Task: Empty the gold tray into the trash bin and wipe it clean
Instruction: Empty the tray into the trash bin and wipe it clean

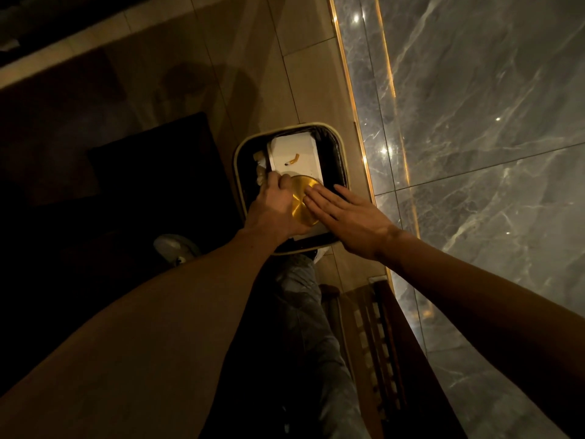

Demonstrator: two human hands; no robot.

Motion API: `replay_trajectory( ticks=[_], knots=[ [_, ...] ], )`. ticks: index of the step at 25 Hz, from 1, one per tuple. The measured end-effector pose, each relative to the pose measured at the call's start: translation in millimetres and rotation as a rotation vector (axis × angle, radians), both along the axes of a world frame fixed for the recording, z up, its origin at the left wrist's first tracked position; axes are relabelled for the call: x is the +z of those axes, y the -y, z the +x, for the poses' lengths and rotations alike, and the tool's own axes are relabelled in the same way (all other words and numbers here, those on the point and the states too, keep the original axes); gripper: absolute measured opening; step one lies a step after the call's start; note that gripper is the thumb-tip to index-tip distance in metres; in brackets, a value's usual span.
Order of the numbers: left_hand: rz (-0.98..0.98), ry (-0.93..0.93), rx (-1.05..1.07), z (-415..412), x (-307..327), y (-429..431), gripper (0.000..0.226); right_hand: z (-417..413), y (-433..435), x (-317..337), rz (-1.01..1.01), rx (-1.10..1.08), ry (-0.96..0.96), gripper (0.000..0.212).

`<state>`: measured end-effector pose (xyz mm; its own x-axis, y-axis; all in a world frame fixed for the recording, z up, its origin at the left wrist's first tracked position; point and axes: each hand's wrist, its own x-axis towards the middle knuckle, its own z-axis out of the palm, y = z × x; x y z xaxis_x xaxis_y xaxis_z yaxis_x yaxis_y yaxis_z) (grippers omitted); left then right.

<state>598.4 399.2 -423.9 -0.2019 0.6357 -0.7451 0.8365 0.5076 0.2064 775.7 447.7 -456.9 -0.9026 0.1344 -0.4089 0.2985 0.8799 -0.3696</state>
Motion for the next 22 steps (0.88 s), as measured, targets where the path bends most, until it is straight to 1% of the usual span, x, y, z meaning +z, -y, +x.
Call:
replay_trajectory(
  ticks=[6, 10, 12, 22],
  knots=[
    [-0.01, 0.011, 0.023, 1.9, 2.0, -1.8, 0.106, 1.9, -2.5, 1.3, -0.029, -0.018, -0.014, 0.077],
    [-0.023, 0.003, 0.004, 2.1, 2.6, -3.1, 0.108, 3.3, -4.2, -0.4, -0.008, -0.008, -0.004, 0.082],
    [-0.024, -0.003, -0.007, 1.6, 2.9, -4.7, 0.108, 3.0, -5.6, -1.0, -0.033, -0.003, 0.01, 0.083],
    [-0.024, -0.008, -0.026, 0.5, 7.1, -7.0, 0.106, 5.1, -1.9, -4.7, -0.016, -0.003, -0.011, 0.076]
  ],
)
